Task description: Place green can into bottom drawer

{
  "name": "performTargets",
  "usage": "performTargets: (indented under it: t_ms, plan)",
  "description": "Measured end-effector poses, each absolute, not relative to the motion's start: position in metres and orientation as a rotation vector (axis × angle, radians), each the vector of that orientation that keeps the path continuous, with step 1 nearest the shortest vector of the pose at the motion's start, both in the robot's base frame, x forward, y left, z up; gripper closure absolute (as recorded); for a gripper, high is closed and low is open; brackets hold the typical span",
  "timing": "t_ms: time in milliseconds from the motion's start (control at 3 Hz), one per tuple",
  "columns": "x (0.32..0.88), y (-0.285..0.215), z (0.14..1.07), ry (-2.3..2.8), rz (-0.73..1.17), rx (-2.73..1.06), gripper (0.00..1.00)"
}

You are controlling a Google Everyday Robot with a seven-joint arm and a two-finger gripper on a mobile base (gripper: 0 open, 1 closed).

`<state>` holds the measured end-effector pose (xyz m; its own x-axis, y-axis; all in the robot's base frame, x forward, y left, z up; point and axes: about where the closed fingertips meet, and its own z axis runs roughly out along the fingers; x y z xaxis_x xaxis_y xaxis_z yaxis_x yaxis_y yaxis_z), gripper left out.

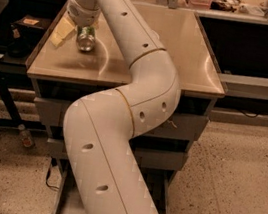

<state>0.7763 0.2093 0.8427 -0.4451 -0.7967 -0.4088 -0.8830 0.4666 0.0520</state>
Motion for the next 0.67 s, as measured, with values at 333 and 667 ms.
performTargets:
  t_ms: [333,667]
  plan:
    - [0.7746,0.2115,0.8355,2.405,0.389,-1.426,0.0]
    - [0.7748,0.216,0.8287,2.402,0.418,-1.431,0.0]
